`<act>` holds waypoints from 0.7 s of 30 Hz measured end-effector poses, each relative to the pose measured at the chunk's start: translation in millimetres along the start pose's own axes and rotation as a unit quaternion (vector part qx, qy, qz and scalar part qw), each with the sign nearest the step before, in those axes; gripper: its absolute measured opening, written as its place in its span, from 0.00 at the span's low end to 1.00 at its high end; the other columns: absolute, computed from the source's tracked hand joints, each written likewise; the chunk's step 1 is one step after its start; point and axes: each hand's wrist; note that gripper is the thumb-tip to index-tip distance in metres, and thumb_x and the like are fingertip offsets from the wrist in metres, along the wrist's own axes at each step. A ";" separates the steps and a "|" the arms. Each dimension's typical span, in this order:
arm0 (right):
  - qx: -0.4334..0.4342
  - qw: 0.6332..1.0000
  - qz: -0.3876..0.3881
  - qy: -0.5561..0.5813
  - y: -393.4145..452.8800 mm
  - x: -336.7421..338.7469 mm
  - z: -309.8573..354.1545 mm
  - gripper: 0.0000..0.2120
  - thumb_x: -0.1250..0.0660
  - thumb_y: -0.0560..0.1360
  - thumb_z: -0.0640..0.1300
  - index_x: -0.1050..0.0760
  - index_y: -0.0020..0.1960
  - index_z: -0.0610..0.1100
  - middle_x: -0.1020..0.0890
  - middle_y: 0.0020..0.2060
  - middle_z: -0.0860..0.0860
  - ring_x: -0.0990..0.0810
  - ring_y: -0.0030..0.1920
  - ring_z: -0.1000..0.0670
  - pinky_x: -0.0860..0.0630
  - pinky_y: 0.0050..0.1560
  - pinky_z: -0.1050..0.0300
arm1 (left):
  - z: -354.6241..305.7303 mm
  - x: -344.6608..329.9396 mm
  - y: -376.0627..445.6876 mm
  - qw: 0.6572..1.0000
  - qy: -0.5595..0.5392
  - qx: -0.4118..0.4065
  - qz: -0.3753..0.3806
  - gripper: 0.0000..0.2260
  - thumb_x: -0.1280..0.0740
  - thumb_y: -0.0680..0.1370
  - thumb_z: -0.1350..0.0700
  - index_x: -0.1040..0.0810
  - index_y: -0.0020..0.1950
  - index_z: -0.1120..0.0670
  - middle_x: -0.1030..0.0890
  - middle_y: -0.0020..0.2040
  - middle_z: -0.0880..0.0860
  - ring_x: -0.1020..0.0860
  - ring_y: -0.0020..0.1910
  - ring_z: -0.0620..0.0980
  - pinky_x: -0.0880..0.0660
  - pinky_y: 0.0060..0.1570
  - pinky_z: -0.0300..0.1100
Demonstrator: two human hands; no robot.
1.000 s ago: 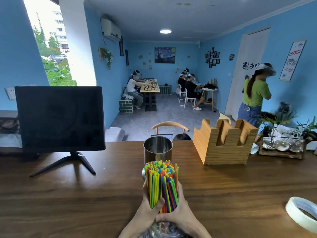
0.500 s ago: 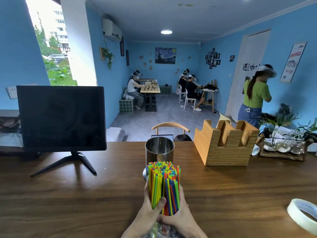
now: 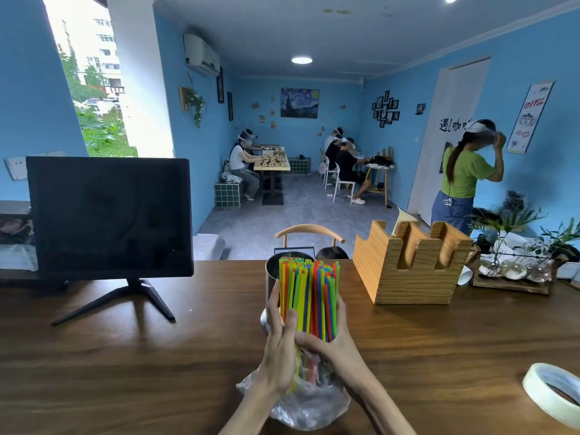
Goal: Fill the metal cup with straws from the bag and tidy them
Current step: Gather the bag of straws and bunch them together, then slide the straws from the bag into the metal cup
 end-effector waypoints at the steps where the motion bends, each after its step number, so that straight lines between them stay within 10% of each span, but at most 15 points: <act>1: 0.002 1.000 0.002 0.005 4.0 0.9 5.7 0.54 0.17 0.65 0.59 0.51 0.78 0.67 0.22 0.64 0.66 0.21 0.66 0.57 0.24 0.64 0.56 | -3.2 -1.2 3.8 1.000 0.011 -0.018 -0.009 0.23 0.48 0.86 0.47 0.48 0.79 0.33 0.38 0.79 0.38 0.36 0.76 0.35 0.32 0.67 0.28; 5: 0.006 1.000 -0.002 0.027 14.2 1.4 22.5 0.56 0.23 0.67 0.68 0.62 0.78 0.70 0.29 0.70 0.67 0.24 0.68 0.60 0.31 0.72 0.54 | -10.8 -6.1 15.2 0.997 0.041 -0.060 -0.026 0.23 0.48 0.86 0.48 0.47 0.79 0.30 0.42 0.76 0.25 0.43 0.77 0.29 0.40 0.69 0.24; 10: 0.004 0.999 -0.008 -0.030 19.8 -0.1 23.8 0.51 0.36 0.66 0.80 0.68 0.74 0.74 0.31 0.68 0.69 0.25 0.63 0.71 0.31 0.58 0.76 | -8.4 -7.7 19.6 0.996 0.052 -0.068 -0.035 0.23 0.49 0.87 0.49 0.46 0.79 0.28 0.38 0.71 0.20 0.38 0.73 0.26 0.36 0.65 0.22; 21: 0.012 0.999 -0.038 -0.005 17.0 -15.1 21.8 0.47 0.25 0.67 0.70 0.52 0.75 0.75 0.24 0.62 0.74 0.22 0.64 0.62 0.26 0.69 0.51 | -1.3 -9.1 21.4 0.992 0.098 -0.020 -0.070 0.22 0.49 0.87 0.46 0.48 0.76 0.23 0.34 0.65 0.27 0.32 0.62 0.20 0.32 0.52 0.20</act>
Point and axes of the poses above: each hand's wrist, its own y-axis towards the middle knuckle, its own x-axis out of the back of the hand, z = x × y
